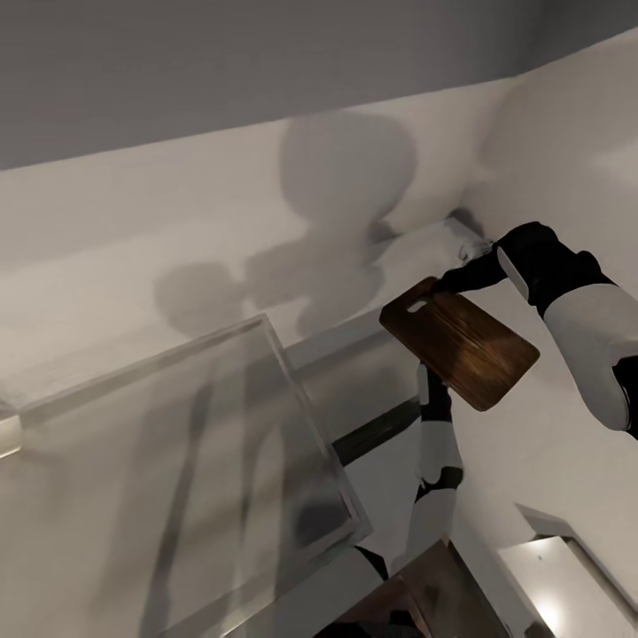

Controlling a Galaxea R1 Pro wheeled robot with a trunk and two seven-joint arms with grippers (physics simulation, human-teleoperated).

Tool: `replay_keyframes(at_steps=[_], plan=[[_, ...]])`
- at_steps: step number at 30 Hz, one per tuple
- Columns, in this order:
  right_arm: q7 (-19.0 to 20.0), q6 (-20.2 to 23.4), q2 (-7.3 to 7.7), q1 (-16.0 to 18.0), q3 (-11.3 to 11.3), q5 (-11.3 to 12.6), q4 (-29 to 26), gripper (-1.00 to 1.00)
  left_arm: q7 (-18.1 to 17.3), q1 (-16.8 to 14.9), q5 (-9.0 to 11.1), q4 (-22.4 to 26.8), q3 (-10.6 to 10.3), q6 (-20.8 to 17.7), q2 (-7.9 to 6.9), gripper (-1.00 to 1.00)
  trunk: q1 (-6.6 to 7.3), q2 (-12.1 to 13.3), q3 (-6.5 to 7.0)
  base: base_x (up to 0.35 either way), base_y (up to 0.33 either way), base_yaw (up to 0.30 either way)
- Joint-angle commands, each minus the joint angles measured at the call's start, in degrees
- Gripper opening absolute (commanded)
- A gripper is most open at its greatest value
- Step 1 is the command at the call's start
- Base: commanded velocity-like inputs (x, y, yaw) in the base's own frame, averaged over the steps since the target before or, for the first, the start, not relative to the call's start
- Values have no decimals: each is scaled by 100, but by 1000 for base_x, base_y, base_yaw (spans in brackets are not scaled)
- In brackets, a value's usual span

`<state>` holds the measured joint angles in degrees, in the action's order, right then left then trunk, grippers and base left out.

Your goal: In the kitchen, take the Vidalia onion out of the sink, dice it on the chopping board with the paring knife, put the diced onion into the bowl on the countertop, then place both the paring knife and the chopping board into the sink.

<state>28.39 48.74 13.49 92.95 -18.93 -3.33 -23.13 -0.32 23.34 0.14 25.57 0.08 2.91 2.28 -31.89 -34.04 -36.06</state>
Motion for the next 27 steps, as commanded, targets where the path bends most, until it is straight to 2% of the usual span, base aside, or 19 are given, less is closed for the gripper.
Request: replay_keyframes(at_steps=[1,14,27], plan=[[45,13,5,4,-23,-36,-7,100,-3,4,2,9,1,6,1,100,-2,-7,-15,0,0,0],[53,13,5,4,-23,-30,-7,100,-3,4,4,9,1,5,1,100,-2,-7,-133,0,0,0],[43,13,-4,4,-23,-36,27,100,-3,4,4,8,1,3,1,100,-2,-7,-142,0,0,0]])
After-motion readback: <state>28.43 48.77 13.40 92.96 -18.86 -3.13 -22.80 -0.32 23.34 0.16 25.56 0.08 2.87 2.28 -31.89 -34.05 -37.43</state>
